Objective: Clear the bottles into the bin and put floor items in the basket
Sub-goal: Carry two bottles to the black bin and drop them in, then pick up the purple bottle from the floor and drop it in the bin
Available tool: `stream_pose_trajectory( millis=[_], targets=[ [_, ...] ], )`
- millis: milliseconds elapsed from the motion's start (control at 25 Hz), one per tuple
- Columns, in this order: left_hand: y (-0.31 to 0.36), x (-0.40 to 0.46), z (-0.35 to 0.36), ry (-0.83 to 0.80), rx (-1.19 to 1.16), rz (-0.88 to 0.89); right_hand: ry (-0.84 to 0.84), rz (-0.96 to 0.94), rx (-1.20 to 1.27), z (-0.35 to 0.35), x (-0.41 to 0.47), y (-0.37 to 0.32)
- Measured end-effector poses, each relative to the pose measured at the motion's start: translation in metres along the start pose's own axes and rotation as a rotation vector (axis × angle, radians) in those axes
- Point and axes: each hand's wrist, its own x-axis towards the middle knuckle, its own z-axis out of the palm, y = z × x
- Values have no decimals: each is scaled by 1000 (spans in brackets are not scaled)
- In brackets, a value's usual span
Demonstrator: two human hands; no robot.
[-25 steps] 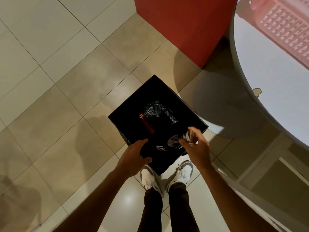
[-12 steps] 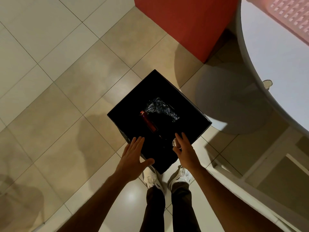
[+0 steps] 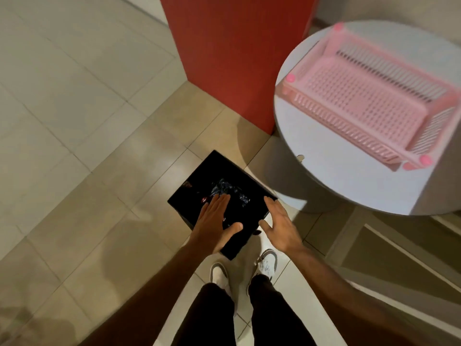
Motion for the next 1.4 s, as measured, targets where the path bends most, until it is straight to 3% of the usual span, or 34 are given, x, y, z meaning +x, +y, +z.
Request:
stream_pose_trajectory(
  millis=[160, 280, 600, 1000, 1400],
  targets=[
    [55, -38, -25, 36, -68, 124, 150, 1, 83, -53, -73, -34],
    [70, -67, -35, -38, -25, 219, 262, 68, 119, -71, -133, -51],
    [113, -118, -28, -275, -41, 437, 579, 255, 248, -43, -287, -40],
    [225, -248, 88, -564, 118, 861, 985, 589, 466, 20, -518, 25],
    [298, -443, 238, -779, 210, 1110, 1214, 801, 609, 95, -746, 96]
  ],
)
